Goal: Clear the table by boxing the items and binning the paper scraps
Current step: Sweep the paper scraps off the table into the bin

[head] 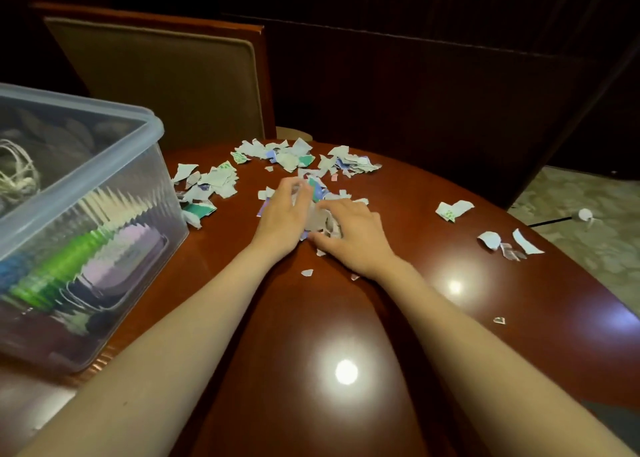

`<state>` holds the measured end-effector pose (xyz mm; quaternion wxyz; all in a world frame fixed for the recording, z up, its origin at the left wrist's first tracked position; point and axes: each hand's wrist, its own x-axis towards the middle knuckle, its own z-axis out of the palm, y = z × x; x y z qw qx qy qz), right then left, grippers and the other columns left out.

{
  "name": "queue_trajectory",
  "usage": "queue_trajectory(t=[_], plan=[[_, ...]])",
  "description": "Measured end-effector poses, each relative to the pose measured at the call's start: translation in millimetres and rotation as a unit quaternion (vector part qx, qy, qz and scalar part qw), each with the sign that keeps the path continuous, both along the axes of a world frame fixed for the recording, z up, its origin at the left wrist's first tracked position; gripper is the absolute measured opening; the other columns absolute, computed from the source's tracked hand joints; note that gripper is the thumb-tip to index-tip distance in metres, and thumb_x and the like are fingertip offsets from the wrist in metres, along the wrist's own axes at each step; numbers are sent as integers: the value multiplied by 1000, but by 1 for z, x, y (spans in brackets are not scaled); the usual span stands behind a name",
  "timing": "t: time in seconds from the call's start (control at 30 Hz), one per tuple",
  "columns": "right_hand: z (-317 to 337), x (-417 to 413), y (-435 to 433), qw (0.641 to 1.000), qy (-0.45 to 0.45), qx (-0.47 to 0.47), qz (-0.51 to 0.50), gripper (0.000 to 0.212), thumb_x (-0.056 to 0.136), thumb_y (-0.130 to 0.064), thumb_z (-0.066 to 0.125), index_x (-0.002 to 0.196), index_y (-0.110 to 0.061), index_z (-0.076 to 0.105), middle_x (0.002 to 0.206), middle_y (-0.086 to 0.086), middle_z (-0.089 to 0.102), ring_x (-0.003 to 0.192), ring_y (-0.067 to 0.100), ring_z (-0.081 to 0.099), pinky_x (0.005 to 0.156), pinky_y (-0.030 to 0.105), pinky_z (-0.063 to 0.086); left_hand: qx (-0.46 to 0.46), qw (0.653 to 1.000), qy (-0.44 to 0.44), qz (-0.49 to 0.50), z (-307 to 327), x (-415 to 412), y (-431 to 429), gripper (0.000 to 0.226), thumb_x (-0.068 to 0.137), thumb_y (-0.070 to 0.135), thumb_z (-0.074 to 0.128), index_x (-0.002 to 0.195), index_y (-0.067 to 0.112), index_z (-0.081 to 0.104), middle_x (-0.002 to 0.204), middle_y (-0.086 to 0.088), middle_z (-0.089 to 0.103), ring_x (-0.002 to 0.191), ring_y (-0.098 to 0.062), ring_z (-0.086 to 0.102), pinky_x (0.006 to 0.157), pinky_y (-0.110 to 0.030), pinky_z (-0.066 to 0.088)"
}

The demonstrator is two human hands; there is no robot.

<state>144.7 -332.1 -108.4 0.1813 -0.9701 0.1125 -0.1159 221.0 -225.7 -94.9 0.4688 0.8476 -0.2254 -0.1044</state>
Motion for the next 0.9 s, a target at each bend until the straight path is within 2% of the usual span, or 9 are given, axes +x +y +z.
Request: queue_trajectory(t=[0.13,0.17,0.23,0.27,0.33,0.43,0.5,0.7,0.9], plan=[[-3,-15,6,997,-62,37,-17,24,88,-14,54,110,-9,62,109,9,57,101,25,50,77,28,32,-37,999,16,-25,2,-3,-5,43,101,38,29,141,21,35,135,5,40,96,6,56,72,-2,41],[-2,-20,8,993,-83,76,-39,18,87,-10,54,100,-8,65,101,9,60,95,25,53,71,27,32,-31,998,14,-44,1,-3,-8,45,100,40,29,141,23,34,138,5,39,100,10,55,78,-2,41],[3,-32,11,965,-133,193,-122,16,86,-7,52,74,-11,62,77,5,60,78,24,52,63,24,31,43,996,-7,-79,-1,-7,-14,48,99,47,25,142,27,36,147,3,36,133,-9,39,110,-30,28],[5,-38,12,937,-161,255,-175,22,87,-8,51,66,-15,57,68,2,56,72,22,49,60,23,31,108,989,-30,-95,-1,-11,-17,49,99,49,24,141,29,37,149,3,35,139,-16,29,115,-40,16],[10,-50,13,873,-213,346,-268,24,86,-8,50,65,-16,57,62,-2,53,66,17,47,61,28,33,208,962,-112,-136,-6,-23,-18,47,97,51,26,138,33,41,150,4,33,141,-17,23,115,-46,5],[19,-71,14,780,-244,480,-318,29,84,-3,48,59,-15,56,53,-3,49,46,9,47,48,25,35,269,918,-219,-193,-12,-43,-14,64,84,68,34,139,35,37,150,3,29,141,-17,22,115,-45,12],[24,-85,15,721,-236,571,-314,32,85,1,45,57,-13,53,50,-1,45,35,6,43,41,20,33,273,910,-241,-197,-13,-55,-11,83,71,79,28,139,33,38,147,2,34,136,-19,29,111,-39,22],[27,-129,26,607,-241,688,-318,22,84,0,49,66,-12,51,52,0,47,45,12,44,43,22,38,263,911,-258,-184,-9,-101,-9,51,93,40,47,141,28,35,141,0,36,127,-24,32,100,-34,29],[31,-174,43,622,-201,680,-331,22,89,-5,48,69,-14,49,59,4,41,37,8,39,34,18,31,286,894,-288,-191,-7,-135,4,40,97,36,41,135,22,40,129,-5,50,114,-23,52,89,-31,49]])
